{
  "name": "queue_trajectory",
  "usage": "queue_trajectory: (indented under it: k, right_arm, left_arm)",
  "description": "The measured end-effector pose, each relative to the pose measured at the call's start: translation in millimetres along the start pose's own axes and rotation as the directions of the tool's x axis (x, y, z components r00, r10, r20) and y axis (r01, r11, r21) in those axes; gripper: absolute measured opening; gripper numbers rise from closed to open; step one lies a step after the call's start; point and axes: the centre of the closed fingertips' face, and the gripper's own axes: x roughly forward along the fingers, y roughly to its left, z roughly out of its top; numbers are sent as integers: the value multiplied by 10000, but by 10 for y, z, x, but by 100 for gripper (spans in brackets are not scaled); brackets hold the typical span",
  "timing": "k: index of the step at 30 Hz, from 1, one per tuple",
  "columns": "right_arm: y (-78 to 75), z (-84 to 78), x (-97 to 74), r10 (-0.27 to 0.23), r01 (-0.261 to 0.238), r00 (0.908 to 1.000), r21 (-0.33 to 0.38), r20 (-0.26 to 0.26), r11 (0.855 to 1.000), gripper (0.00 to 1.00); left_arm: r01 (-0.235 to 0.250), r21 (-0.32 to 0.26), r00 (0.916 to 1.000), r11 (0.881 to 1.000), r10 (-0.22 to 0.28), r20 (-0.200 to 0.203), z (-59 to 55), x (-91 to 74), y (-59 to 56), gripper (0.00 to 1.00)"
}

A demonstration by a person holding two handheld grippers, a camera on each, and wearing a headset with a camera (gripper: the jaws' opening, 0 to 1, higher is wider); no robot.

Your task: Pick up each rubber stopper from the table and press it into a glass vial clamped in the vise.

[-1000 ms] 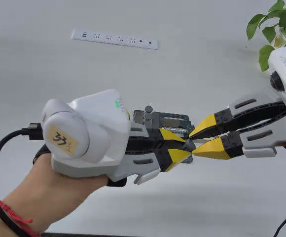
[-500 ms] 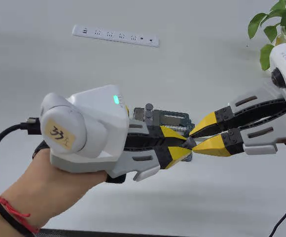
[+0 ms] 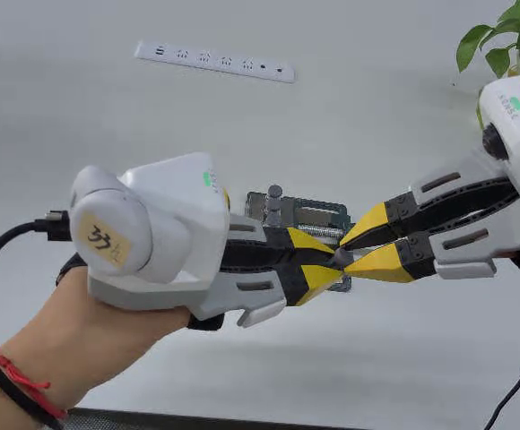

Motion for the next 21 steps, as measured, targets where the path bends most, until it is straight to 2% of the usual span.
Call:
queue_trajectory:
  k: [9, 12, 21]
  right_arm:
    - [-57, 76, 73, 38, -39, 9998, -35, -191, 10000, 6]
    - [-109, 99, 76, -45, 44, 9997, -31, -237, 10000, 6]
    - [-357, 117, 172, -712, 722, 9959, 163, -559, 9973, 6]
  left_arm:
    - [-199, 31, 9998, 9998, 198, 86, -29, -106, 83, 5]
    - [-325, 62, 9995, 9995, 325, 28, -70, -160, 130, 7]
    - [-979, -184, 9952, 9950, 978, -40, -235, -369, 347, 20]
